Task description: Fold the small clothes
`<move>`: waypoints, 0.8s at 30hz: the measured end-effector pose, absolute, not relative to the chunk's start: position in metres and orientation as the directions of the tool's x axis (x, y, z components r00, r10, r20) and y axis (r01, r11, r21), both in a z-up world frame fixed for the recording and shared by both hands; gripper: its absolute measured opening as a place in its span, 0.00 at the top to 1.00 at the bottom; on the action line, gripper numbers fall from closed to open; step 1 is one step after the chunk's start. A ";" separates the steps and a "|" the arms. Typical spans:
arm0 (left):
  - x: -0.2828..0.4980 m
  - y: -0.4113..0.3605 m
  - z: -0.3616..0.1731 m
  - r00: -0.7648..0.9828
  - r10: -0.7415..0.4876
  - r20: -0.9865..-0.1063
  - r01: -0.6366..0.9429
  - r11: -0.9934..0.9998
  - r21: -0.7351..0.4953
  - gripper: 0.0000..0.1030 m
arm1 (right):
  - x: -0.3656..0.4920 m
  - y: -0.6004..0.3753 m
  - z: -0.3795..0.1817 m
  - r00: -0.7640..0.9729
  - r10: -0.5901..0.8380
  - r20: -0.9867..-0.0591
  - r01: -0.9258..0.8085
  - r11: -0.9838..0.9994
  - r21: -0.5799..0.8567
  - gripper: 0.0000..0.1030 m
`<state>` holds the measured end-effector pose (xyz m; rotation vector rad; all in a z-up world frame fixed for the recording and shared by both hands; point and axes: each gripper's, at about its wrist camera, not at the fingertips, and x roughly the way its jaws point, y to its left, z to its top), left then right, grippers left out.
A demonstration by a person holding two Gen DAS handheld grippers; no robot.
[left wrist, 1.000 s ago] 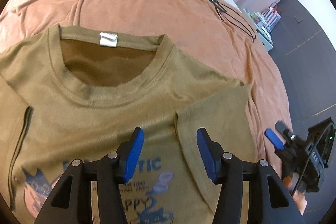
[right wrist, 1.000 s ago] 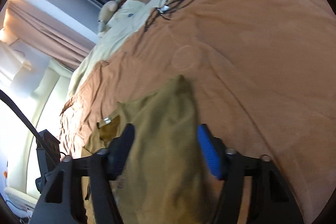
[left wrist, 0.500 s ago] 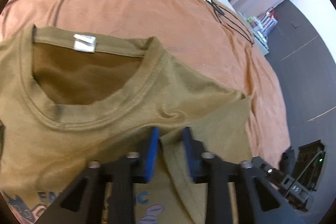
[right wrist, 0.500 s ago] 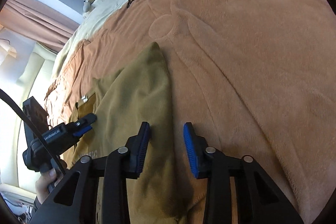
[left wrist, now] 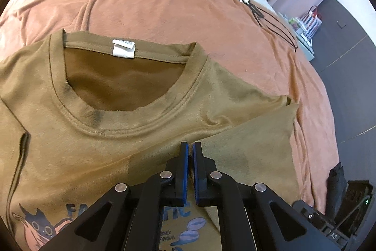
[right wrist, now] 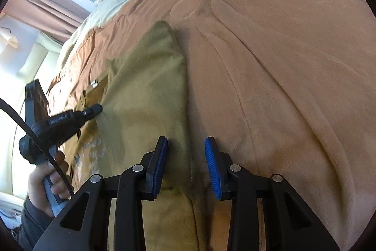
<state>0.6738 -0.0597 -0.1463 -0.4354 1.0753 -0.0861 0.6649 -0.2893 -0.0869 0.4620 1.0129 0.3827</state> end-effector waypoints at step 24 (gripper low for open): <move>0.665 -0.059 -0.125 0.463 -0.259 -0.848 -0.142 0.923 -0.359 0.61 | 0.620 -0.311 -0.069 0.536 0.519 -0.665 -0.047 0.806 0.591 0.57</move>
